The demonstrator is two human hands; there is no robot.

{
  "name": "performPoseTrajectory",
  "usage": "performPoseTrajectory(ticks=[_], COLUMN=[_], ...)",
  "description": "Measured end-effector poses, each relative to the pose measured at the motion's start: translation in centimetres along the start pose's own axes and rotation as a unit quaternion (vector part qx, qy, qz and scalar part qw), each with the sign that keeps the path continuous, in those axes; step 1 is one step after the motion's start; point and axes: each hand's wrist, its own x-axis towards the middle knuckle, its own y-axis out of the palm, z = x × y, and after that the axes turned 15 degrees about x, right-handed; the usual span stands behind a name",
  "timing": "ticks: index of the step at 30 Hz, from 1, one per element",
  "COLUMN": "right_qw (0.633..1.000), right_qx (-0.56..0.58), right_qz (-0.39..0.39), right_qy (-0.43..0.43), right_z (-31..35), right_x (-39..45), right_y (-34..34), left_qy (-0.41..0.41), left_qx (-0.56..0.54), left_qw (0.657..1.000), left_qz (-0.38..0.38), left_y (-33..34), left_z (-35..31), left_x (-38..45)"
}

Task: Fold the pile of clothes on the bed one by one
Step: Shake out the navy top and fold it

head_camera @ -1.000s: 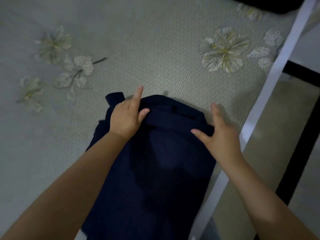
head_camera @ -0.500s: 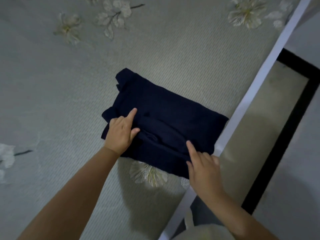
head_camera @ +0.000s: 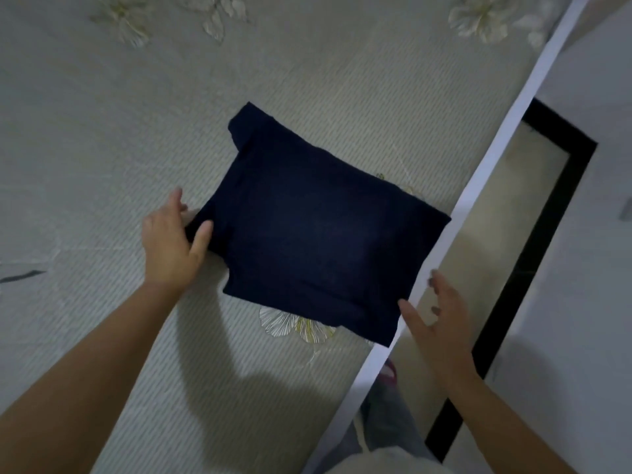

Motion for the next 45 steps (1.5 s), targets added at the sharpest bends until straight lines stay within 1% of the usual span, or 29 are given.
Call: performPoseTrajectory(ticks=[1, 2, 3, 5, 7, 8, 11, 13, 15, 17, 18, 19, 21, 23, 25, 29, 32, 37, 42, 45], right_qw=[0.997, 0.993, 0.991, 0.991, 0.987, 0.985, 0.990, 0.987, 0.976, 0.965, 0.965, 0.967, 0.977, 0.985, 0.987, 0.989, 0.994, 0.995, 0.994, 0.993], right_qx=[0.038, 0.068, 0.081, 0.051, 0.035, 0.039, 0.049, 0.105, 0.183, 0.245, 0.253, 0.246, 0.201, 0.144, 0.118, 0.111, 0.082, 0.066, 0.069, 0.068], right_qz=[-0.007, -0.003, 0.006, 0.014, 0.000, 0.003, 0.034, 0.032, 0.029, 0.016, 0.013, 0.017, 0.051, 0.088, 0.104, 0.079, 0.076, 0.067, 0.028, 0.001], right_qy=[0.066, 0.100, 0.110, 0.123, 0.160, 0.166, 0.125, 0.116, 0.113, 0.089, 0.074, 0.063, 0.047, 0.032, 0.031, 0.055, 0.020, -0.031, -0.079, -0.100], right_z=[0.4, 1.0, 1.5, 2.0, 2.2, 2.2, 2.1, 2.1, 2.1, 2.4, 2.6, 2.8, 3.2, 3.5, 3.9, 5.5, 6.8, 8.7, 11.3, 13.2], right_x=[1.0, 2.1, 3.0, 4.4, 5.3, 5.6, 5.8, 5.6, 5.5, 5.7, 6.0, 6.5, 7.8, 9.7, 11.7, 15.4, 19.0, 27.4, 36.9, 41.4], right_y=[0.5, 1.2, 2.0, 3.3, 3.9, 3.9, 3.9, 3.5, 2.9, 2.1, 1.6, 1.1, -0.3, -2.0, -3.6, -6.7, -9.7, -17.3, -26.0, -30.2], left_qy=[-0.039, -0.068, -0.079, -0.060, -0.031, -0.027, -0.016, -0.003, -0.015, -0.023, -0.030, -0.038, -0.050, -0.053, -0.056, -0.070, -0.058, -0.039, -0.035, -0.039], left_qx=[-0.023, -0.047, -0.062, -0.056, -0.031, -0.028, -0.063, -0.078, -0.116, -0.183, -0.214, -0.238, -0.261, -0.255, -0.238, -0.207, -0.187, -0.177, -0.179, -0.177], left_qw=[0.999, 0.996, 0.992, 0.985, 0.980, 0.978, 0.976, 0.978, 0.980, 0.970, 0.963, 0.957, 0.952, 0.956, 0.961, 0.969, 0.976, 0.982, 0.983, 0.983], left_qz=[0.015, 0.046, 0.083, 0.154, 0.196, 0.204, 0.208, 0.191, 0.161, 0.156, 0.161, 0.163, 0.150, 0.134, 0.130, 0.115, 0.091, 0.061, 0.000, -0.019], left_y=[0.2, 0.4, 0.7, 1.3, 1.7, 1.8, 2.2, 2.5, 2.7, 2.7, 2.7, 2.6, 2.4, 1.9, 0.9, -1.2, -2.6, -3.5, -3.8, -4.5], left_z=[-0.3, -0.7, -1.2, -2.3, -3.2, -3.5, -4.3, -4.7, -5.0, -5.7, -6.2, -6.6, -7.6, -9.1, -10.8, -15.0, -19.2, -28.9, -39.4, -44.5], left_x=[1.3, 2.5, 3.5, 5.0, 5.6, 5.8, 5.6, 4.7, 3.8, 3.5, 3.4, 3.3, 2.9, 2.9, 3.6, 6.2, 9.2, 15.9, 23.3, 28.0])
